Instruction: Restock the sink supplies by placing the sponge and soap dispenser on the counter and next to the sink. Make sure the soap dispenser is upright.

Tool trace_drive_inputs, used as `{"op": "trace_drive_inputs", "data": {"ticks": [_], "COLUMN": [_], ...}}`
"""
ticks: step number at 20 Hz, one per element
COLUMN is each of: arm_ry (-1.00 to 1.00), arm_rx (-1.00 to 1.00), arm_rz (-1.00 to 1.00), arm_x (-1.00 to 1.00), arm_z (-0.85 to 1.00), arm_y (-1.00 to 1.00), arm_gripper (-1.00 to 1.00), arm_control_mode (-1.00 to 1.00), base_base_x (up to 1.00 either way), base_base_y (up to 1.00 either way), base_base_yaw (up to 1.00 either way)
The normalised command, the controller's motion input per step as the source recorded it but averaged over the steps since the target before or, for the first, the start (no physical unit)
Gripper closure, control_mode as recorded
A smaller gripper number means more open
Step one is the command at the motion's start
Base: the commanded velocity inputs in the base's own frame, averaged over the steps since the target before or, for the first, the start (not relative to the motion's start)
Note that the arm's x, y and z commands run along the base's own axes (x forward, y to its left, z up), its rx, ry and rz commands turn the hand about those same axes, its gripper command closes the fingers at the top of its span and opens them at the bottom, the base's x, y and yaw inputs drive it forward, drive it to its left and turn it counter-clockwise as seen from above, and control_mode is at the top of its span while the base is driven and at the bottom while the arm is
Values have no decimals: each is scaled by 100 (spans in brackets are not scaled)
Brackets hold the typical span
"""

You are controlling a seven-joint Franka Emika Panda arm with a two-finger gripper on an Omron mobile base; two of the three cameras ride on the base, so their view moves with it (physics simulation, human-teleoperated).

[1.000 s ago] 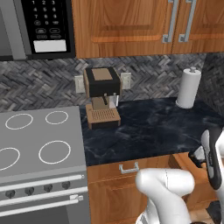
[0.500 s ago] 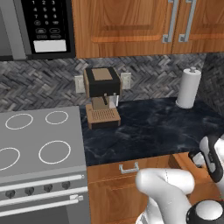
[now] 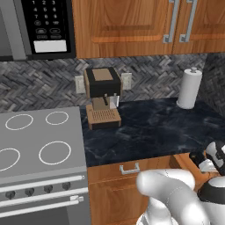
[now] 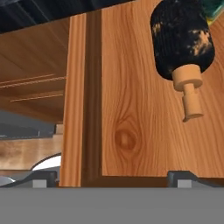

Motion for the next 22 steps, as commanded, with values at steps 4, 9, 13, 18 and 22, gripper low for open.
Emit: {"op": "trace_drive_inputs", "data": {"ticks": [4,9,13,18,22], "arm_ry": [0,1,6,13,14], "arm_rx": [8,4,0,0,0], "arm_rz": [0,2,5,4,3], "arm_x": [0,-3,-17,-30,-63], "arm_z": [-27,-27,-31,-38,-50], "arm_y": [-18,-14,0,0,0], "arm_gripper": [-100,-100,-100,-100,-100], "arm_control_mode": [-100,-100,-100,-100,-100], "base_base_x": [0,0,0,0,0], "base_base_y": [0,0,0,0,0], "base_base_yaw": [0,0,0,0,0]}}
